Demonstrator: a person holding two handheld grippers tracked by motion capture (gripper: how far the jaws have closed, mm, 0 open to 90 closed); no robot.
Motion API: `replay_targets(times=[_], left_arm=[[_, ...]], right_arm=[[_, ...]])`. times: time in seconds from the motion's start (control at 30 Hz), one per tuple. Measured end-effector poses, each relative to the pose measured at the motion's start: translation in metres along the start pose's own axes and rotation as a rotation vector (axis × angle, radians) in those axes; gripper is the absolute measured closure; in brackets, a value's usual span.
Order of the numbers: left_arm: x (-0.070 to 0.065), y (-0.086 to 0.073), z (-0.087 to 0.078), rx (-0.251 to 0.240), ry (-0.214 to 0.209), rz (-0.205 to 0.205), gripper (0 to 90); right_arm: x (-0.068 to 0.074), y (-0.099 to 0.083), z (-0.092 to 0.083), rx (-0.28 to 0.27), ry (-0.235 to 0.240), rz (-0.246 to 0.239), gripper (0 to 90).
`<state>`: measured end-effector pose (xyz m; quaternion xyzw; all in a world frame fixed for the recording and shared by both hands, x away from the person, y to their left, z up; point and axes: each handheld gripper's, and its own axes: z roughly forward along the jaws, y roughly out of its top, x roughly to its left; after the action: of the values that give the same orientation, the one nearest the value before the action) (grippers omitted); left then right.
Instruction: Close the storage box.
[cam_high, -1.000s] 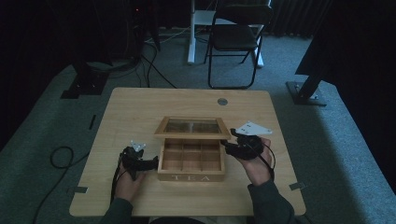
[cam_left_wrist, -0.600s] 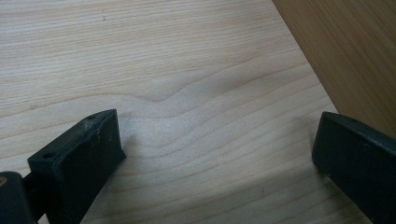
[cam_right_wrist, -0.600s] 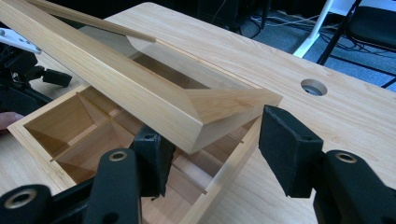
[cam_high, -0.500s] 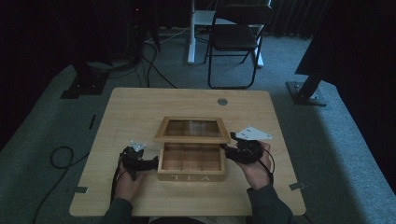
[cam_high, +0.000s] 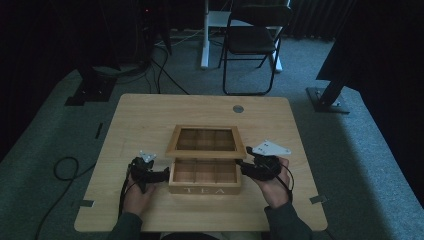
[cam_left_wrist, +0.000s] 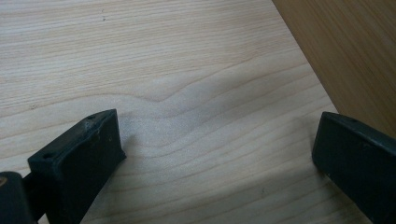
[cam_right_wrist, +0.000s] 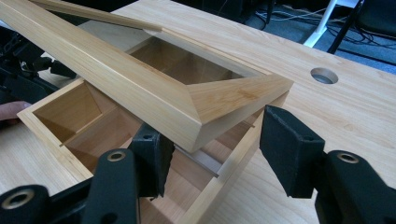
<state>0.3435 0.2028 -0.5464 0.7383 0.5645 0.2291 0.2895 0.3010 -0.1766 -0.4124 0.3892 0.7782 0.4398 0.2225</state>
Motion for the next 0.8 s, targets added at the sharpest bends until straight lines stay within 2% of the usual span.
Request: replay_targets(times=[0.23, 0.53, 0.8], left_arm=[[0.0, 0.0, 0.0, 0.002, 0.0, 0.003, 1.6], [0.0, 0.0, 0.0, 0.002, 0.0, 0.002, 1.6], [0.0, 0.0, 0.0, -0.001, 0.0, -0.001, 1.6]], right_arm=[[0.0, -0.004, 0.001, -0.005, 0.008, 0.012, 43.9], [0.007, -0.012, 0.003, 0.007, 0.016, 0.029, 43.9], [0.011, -0.019, 0.005, 0.025, 0.008, 0.024, 43.8]])
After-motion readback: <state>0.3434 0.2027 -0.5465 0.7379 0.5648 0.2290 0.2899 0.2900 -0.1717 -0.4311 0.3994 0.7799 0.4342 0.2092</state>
